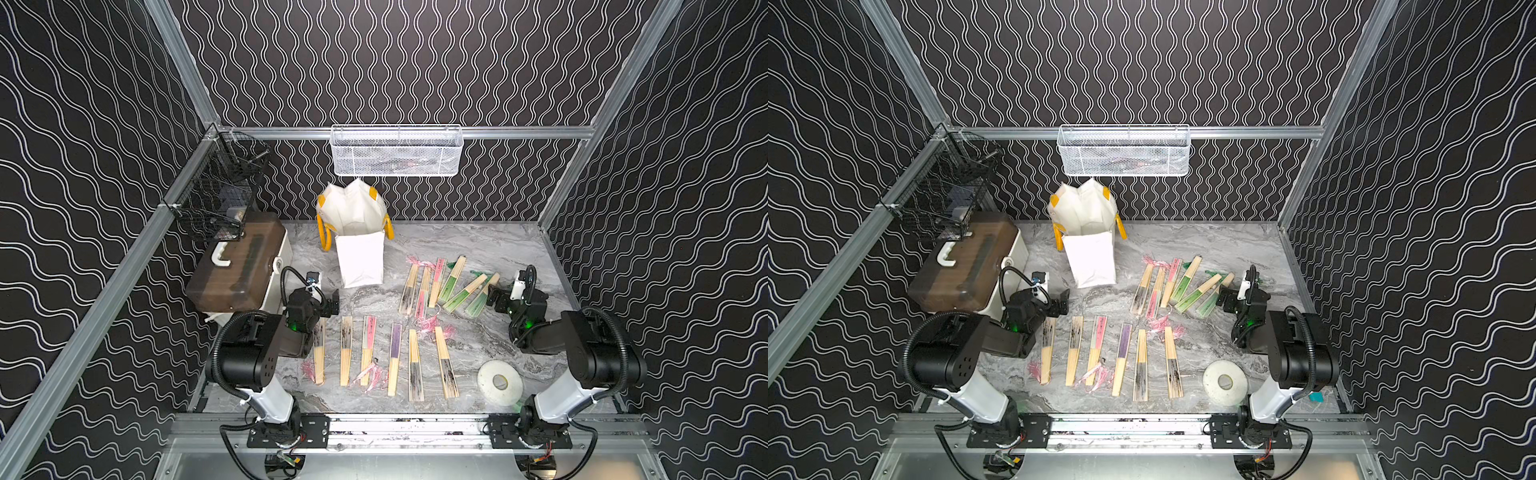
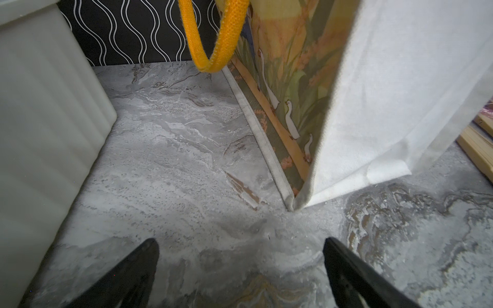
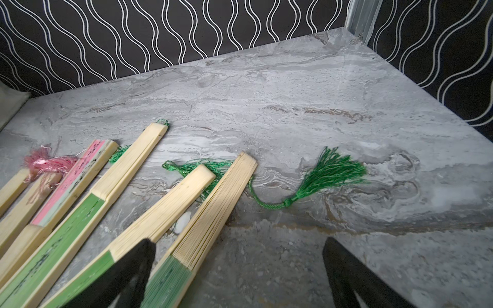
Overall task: Take out the folding fans from the tote bags
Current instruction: Reset both arms
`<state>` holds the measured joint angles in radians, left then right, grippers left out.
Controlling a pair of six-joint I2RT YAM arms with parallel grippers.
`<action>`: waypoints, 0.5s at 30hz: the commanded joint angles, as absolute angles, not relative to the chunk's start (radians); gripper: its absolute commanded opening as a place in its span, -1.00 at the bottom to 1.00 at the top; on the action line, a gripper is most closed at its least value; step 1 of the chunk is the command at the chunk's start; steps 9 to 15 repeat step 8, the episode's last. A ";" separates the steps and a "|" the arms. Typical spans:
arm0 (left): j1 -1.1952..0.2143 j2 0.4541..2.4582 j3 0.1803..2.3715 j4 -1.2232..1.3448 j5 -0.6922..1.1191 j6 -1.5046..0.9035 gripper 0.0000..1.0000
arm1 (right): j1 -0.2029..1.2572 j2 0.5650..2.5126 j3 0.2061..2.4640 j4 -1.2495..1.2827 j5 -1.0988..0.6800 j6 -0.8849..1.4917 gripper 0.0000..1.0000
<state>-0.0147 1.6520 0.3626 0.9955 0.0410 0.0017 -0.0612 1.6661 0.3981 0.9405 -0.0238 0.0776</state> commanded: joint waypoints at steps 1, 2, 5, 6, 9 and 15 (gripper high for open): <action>-0.017 1.652 0.365 1.032 0.032 0.023 0.99 | -0.061 1.667 0.400 0.966 -0.032 0.071 0.99; -0.018 1.653 0.368 1.030 0.027 0.022 0.99 | -0.061 1.667 0.400 0.966 -0.032 0.071 0.99; -0.023 1.654 0.368 1.028 0.019 0.025 0.99 | -0.061 1.667 0.400 0.965 -0.032 0.071 0.99; -0.023 1.654 0.368 1.029 0.018 0.025 0.99 | -0.061 1.667 0.400 0.966 -0.032 0.071 0.99; -0.023 1.652 0.367 1.030 0.020 0.023 0.99 | -0.061 1.667 0.400 0.966 -0.032 0.071 0.99; -0.023 1.652 0.367 1.030 0.020 0.023 0.99 | -0.061 1.667 0.400 0.966 -0.032 0.071 0.99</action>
